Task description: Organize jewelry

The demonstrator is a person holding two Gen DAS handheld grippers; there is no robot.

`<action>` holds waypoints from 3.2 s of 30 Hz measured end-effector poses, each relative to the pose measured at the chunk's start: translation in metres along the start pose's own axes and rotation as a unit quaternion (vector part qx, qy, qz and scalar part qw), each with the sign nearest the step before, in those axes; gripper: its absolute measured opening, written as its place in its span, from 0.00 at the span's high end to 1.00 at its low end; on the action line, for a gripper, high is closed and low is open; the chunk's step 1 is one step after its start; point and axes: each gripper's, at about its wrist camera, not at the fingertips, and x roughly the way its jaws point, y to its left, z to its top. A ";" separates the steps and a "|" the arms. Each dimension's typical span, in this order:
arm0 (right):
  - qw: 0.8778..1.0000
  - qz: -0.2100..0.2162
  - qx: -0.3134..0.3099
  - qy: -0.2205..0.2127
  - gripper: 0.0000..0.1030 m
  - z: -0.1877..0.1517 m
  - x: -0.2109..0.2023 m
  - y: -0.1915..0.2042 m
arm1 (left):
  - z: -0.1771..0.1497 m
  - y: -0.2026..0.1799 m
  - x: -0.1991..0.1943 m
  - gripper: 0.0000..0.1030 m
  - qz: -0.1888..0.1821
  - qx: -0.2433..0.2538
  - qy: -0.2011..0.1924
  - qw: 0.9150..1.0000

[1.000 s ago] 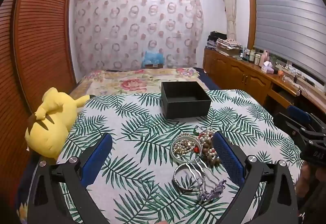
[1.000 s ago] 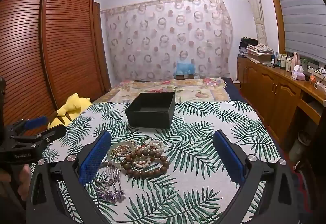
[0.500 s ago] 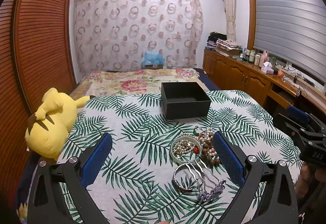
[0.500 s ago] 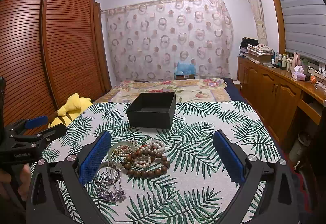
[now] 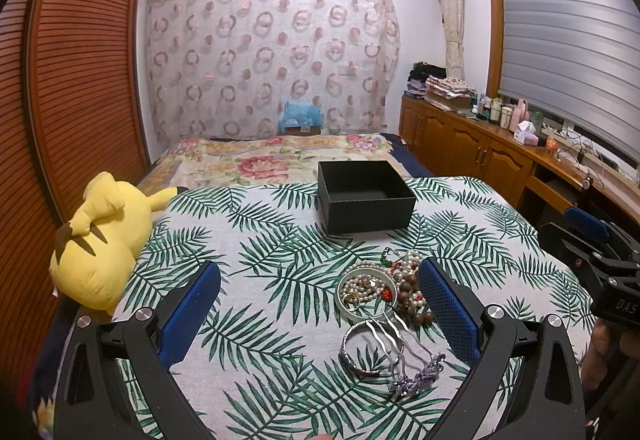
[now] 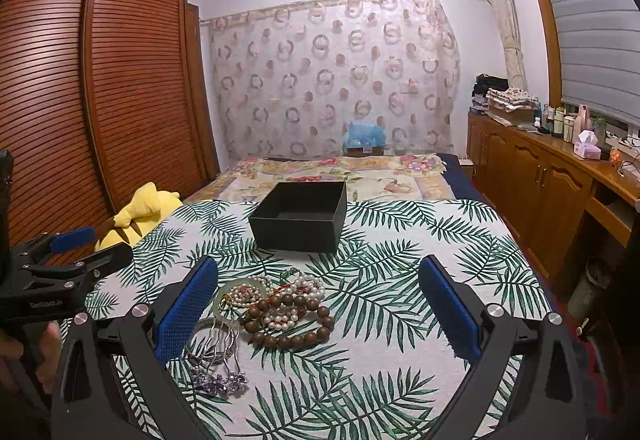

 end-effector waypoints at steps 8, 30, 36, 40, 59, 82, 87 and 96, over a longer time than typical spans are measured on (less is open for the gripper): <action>1.000 0.000 0.000 0.000 0.02 0.000 0.000 0.000 | 0.001 0.000 -0.001 0.07 0.000 0.000 0.000 1.000; 1.000 0.000 -0.001 0.000 0.02 0.000 -0.002 0.001 | 0.001 0.000 -0.001 0.07 0.000 0.000 -0.001 1.000; 1.000 0.000 -0.001 -0.001 0.03 0.000 -0.003 0.002 | 0.001 -0.002 -0.005 0.07 -0.001 -0.001 0.001 1.000; 1.000 0.000 -0.001 -0.001 0.02 0.000 -0.003 0.002 | 0.000 -0.001 -0.003 0.07 0.000 -0.001 0.001 1.000; 0.997 0.046 -0.029 0.049 0.02 -0.018 0.018 0.021 | -0.031 0.022 0.026 0.07 -0.006 -0.006 0.042 0.999; 0.966 0.143 -0.104 0.190 0.20 -0.079 0.081 0.075 | -0.074 0.050 0.054 0.07 -0.031 -0.019 0.115 0.993; 0.958 0.153 -0.121 0.212 0.21 -0.085 0.089 0.085 | -0.080 0.051 0.059 0.08 -0.039 -0.023 0.124 0.991; 0.957 0.144 -0.136 0.212 0.40 -0.086 0.088 0.084 | -0.080 0.047 0.064 0.16 -0.065 -0.022 0.134 0.989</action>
